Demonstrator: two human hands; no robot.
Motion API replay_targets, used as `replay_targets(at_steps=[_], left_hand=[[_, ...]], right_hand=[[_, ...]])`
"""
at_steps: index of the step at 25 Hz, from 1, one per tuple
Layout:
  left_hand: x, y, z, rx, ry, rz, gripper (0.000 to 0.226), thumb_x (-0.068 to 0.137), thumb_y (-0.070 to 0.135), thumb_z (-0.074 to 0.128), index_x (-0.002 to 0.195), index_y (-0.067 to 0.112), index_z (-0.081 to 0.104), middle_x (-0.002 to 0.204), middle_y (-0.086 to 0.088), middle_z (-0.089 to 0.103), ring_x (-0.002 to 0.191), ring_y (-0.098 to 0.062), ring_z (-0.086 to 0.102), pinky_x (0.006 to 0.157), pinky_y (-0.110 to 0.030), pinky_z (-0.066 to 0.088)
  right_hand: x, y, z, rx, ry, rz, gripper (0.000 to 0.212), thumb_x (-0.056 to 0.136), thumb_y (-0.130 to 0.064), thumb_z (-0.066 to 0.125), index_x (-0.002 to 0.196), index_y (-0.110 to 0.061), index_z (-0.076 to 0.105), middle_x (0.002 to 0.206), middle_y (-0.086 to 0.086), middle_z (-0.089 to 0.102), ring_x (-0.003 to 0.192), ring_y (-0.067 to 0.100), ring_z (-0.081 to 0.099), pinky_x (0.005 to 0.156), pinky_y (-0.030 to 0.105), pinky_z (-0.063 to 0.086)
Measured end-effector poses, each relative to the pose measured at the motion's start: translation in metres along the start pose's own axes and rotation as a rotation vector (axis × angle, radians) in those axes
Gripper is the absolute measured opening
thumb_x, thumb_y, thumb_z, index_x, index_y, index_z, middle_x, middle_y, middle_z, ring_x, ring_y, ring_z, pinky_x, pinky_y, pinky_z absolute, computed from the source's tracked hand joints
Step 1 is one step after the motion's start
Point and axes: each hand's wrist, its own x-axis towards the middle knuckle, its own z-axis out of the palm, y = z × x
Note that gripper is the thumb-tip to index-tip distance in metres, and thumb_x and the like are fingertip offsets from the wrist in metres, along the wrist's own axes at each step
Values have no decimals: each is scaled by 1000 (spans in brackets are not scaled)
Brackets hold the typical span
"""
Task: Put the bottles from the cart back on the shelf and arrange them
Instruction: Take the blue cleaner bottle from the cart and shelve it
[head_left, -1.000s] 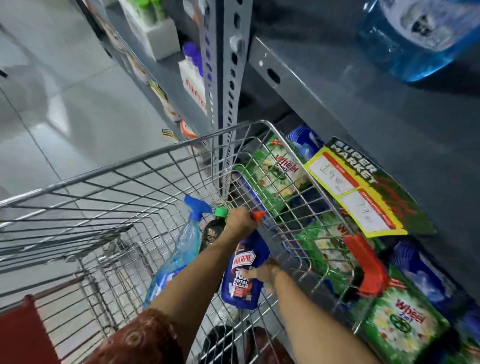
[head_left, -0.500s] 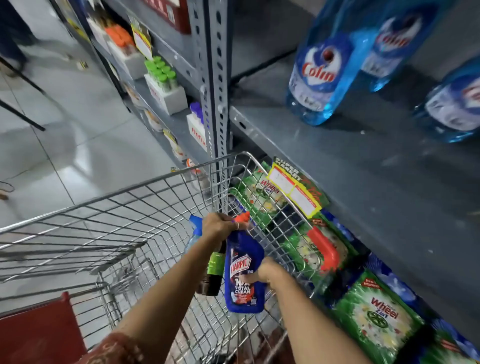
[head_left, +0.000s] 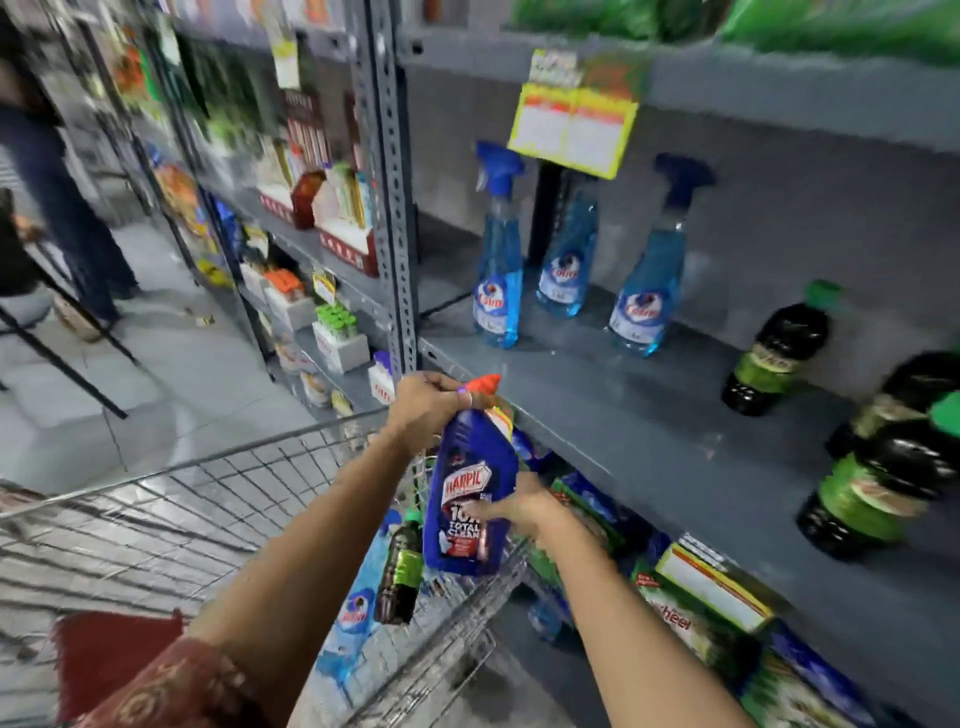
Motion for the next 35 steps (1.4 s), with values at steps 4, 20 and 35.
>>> replay_targets(at_steps=[4, 20, 35], left_hand=[[-40, 64, 22, -17, 16, 87, 30, 53, 20, 87, 54, 10, 59, 47, 5, 55, 39, -1, 44, 50, -17, 41], [-160, 160, 249, 81, -437, 371, 36, 38, 39, 90, 51, 22, 60, 52, 9, 60, 54, -7, 56, 57, -20, 47], [-214, 169, 410, 163, -653, 539, 39, 45, 44, 87, 65, 21, 63, 76, -3, 74, 71, -17, 69, 64, -30, 57]], right_hand=[[-72, -25, -36, 52, 90, -126, 35, 70, 6, 74, 98, -11, 62, 90, 3, 70, 79, 17, 67, 64, 25, 55], [-263, 53, -212, 156, 685, -138, 32, 65, -6, 81, 80, -24, 59, 78, -9, 68, 71, 6, 63, 54, 24, 51], [-308, 137, -325, 334, 1092, -92, 44, 59, 8, 81, 91, -13, 60, 95, 10, 65, 71, 10, 62, 48, 14, 50]])
